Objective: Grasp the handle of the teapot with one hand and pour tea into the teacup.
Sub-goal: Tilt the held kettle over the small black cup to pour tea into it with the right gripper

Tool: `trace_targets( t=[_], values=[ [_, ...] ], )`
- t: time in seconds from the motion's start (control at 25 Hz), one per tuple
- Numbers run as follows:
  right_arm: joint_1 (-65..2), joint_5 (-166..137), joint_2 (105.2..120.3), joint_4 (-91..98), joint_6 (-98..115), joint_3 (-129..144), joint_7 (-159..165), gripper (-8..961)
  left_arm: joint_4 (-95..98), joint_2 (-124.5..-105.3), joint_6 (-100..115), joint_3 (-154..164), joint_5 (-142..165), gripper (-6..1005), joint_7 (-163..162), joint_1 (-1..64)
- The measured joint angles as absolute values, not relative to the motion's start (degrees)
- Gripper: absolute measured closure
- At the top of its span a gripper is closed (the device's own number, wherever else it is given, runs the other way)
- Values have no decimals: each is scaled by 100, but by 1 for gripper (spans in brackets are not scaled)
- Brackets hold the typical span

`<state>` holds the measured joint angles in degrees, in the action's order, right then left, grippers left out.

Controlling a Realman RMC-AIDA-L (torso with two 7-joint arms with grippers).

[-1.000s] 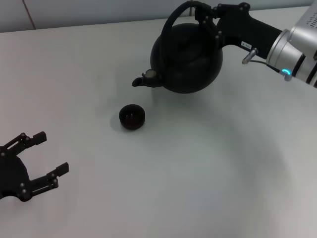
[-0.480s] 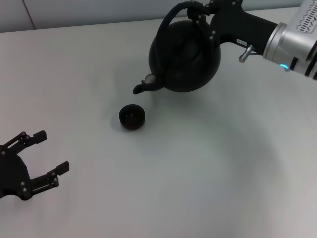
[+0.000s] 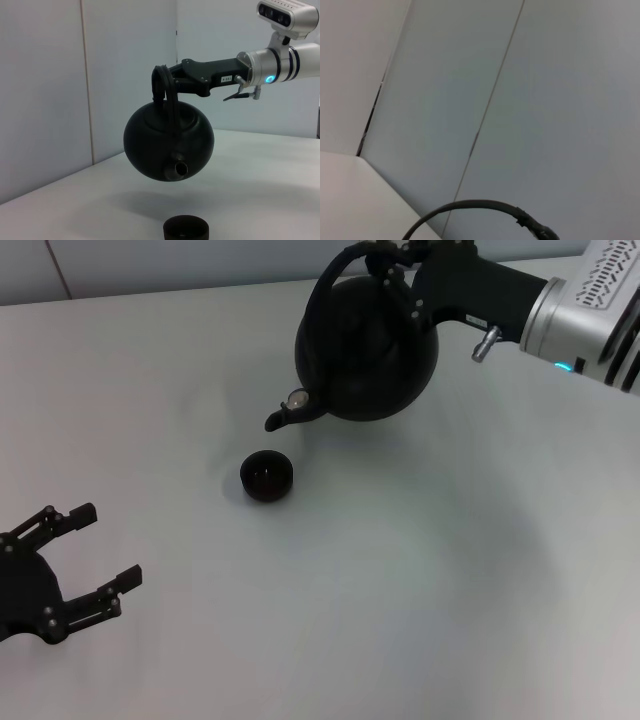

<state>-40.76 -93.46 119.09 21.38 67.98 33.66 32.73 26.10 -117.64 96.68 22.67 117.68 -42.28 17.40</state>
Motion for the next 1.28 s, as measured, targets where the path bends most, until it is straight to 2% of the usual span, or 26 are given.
trace_targets(
  t=[1.28],
  values=[
    [-4159, -9352, 11909, 2348, 6647, 3949, 2504, 861, 2610, -11778, 9642, 2267, 11768, 133, -4228, 1791]
  ],
)
